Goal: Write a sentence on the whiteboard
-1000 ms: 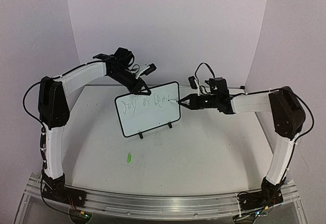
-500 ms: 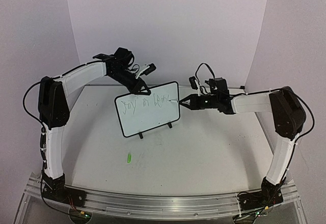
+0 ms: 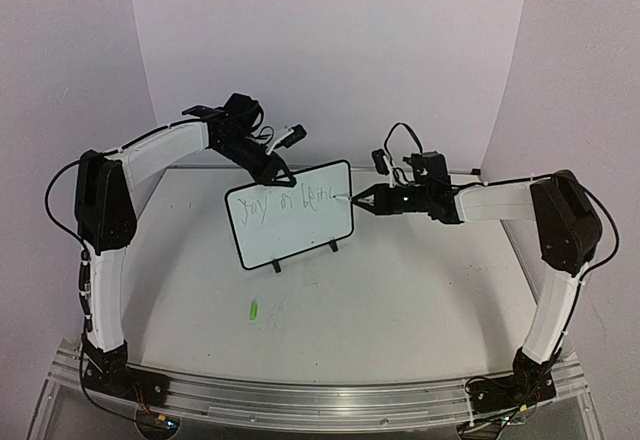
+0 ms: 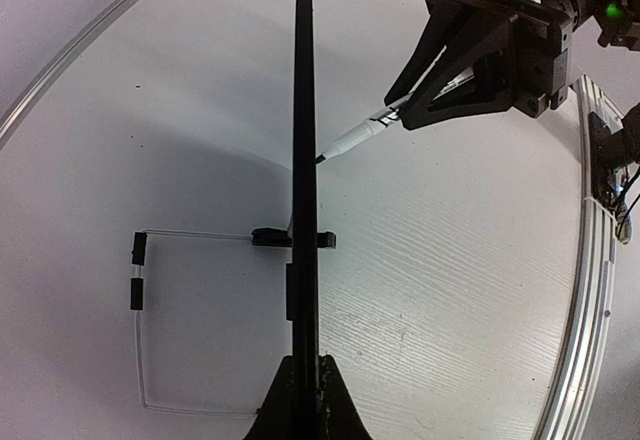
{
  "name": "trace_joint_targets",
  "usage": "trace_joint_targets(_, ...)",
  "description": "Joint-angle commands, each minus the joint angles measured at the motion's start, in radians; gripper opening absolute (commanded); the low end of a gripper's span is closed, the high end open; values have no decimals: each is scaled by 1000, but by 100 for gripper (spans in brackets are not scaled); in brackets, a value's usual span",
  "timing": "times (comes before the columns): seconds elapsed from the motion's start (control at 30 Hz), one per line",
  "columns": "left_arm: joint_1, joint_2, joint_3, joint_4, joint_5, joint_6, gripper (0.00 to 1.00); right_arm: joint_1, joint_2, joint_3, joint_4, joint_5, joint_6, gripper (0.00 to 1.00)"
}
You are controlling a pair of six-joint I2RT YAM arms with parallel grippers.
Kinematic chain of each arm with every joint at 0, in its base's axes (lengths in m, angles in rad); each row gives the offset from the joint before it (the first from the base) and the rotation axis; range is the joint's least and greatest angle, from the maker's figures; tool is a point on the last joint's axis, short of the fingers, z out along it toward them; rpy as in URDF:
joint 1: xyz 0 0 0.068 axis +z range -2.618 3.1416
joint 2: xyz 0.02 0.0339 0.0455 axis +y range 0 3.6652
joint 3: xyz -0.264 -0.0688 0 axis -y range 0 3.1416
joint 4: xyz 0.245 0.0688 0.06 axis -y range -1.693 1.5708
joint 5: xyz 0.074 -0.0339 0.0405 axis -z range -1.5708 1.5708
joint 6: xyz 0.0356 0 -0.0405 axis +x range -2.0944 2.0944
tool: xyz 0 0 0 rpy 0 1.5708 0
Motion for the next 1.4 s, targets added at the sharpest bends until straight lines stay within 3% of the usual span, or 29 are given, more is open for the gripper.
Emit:
trace_joint_targets(0.0, -1, 6, 29, 5, -27, 69, 0, -7, -41, 46, 45, -5, -1, 0)
trace_joint_targets(1.37, -1, 12, 28, 4, -27, 68, 0, -6, -45, 35, 97, -9, 23, 0)
